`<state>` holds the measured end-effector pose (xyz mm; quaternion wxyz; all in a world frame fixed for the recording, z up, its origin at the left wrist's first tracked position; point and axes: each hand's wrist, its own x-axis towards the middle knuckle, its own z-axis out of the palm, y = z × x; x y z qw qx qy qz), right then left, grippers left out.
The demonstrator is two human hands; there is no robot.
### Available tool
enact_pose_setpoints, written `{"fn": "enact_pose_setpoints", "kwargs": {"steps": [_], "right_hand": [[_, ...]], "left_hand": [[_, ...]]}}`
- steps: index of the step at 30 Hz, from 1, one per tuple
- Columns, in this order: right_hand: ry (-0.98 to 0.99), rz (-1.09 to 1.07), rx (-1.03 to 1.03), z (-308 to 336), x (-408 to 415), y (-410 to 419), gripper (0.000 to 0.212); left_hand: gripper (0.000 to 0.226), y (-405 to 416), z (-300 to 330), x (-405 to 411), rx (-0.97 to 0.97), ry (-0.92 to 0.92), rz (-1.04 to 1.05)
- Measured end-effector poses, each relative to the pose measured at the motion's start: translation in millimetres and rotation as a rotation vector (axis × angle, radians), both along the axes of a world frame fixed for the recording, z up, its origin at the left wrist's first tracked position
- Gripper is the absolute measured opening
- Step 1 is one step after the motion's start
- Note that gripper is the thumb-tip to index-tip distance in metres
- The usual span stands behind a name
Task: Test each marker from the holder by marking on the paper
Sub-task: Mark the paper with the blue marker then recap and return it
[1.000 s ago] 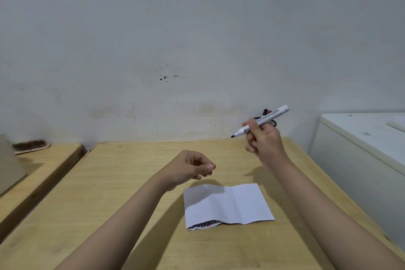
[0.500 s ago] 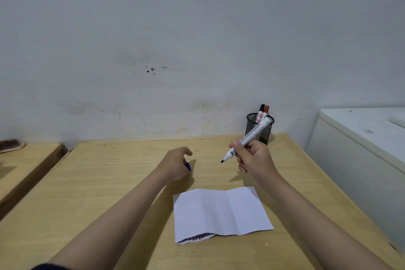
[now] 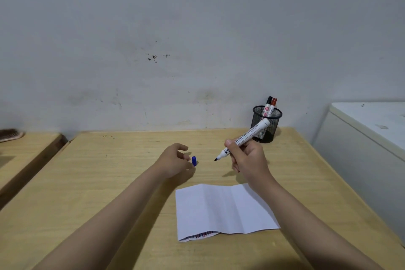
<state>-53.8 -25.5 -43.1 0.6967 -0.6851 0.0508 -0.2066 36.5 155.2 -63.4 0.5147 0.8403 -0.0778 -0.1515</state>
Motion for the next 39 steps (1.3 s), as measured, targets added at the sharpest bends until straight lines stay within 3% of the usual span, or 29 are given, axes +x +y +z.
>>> {"fn": "enact_pose_setpoints", "kwargs": {"steps": [5,8,12,15,24,31,39], "right_hand": [[0.002,0.073,0.012,-5,-7,17,0.017],[0.061,0.079,0.062,-5,-6,41,0.021],[0.221,0.032,0.183,-15,0,76,0.033],[0.289,0.017,0.149,-29,1,87,0.029],[0.175,0.136,-0.091,-42,-3,78,0.031],[0.164,0.034,-0.193,-49,-6,82,0.033],[0.177,0.089,-0.193,-48,-5,82,0.03]], "left_hand": [[0.037,40,1,-41,0.011,-0.134,0.026],[0.059,58,-6,-70,0.139,-0.174,-0.029],[0.075,61,-20,-83,0.398,-0.392,-0.118],[0.076,62,-27,-84,0.379,-0.462,-0.105],[0.051,71,-37,-78,0.264,-0.498,-0.104],[0.048,75,-37,-79,0.292,-0.55,-0.117],[0.05,75,-35,-82,0.355,-0.578,-0.104]]}}
